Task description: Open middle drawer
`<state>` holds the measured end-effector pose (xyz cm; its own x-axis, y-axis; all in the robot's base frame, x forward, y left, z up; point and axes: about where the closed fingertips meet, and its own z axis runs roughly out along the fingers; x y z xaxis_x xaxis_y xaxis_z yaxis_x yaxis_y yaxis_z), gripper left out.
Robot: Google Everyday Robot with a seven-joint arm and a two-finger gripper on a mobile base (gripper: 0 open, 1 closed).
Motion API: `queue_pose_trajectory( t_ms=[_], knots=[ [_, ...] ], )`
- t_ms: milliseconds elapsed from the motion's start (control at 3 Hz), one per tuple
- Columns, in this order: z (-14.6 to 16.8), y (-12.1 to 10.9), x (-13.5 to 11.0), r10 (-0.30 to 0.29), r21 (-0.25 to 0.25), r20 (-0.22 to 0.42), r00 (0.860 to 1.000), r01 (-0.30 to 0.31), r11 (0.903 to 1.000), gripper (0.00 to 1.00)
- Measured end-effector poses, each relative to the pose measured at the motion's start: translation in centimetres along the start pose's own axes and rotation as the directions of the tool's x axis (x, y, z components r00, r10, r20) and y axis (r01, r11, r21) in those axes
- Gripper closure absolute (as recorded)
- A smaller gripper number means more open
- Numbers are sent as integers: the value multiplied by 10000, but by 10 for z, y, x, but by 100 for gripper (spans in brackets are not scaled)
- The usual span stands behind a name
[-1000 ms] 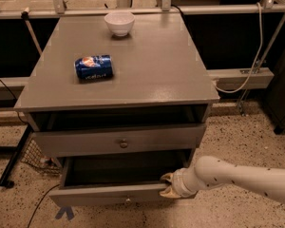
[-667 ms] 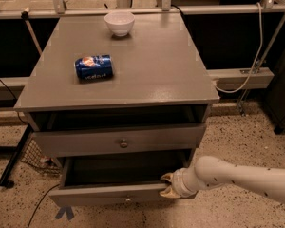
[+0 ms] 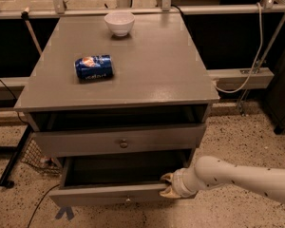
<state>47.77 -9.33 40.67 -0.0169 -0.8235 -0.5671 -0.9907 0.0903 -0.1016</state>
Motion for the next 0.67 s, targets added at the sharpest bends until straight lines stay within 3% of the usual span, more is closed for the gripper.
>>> queue_pose_trajectory(
  t_ms=[333, 667],
  knots=[
    [0, 0, 0, 0, 0, 0, 10000, 0, 10000, 100],
    [0, 0, 0, 0, -2, 1, 10000, 0, 10000, 77]
  ],
)
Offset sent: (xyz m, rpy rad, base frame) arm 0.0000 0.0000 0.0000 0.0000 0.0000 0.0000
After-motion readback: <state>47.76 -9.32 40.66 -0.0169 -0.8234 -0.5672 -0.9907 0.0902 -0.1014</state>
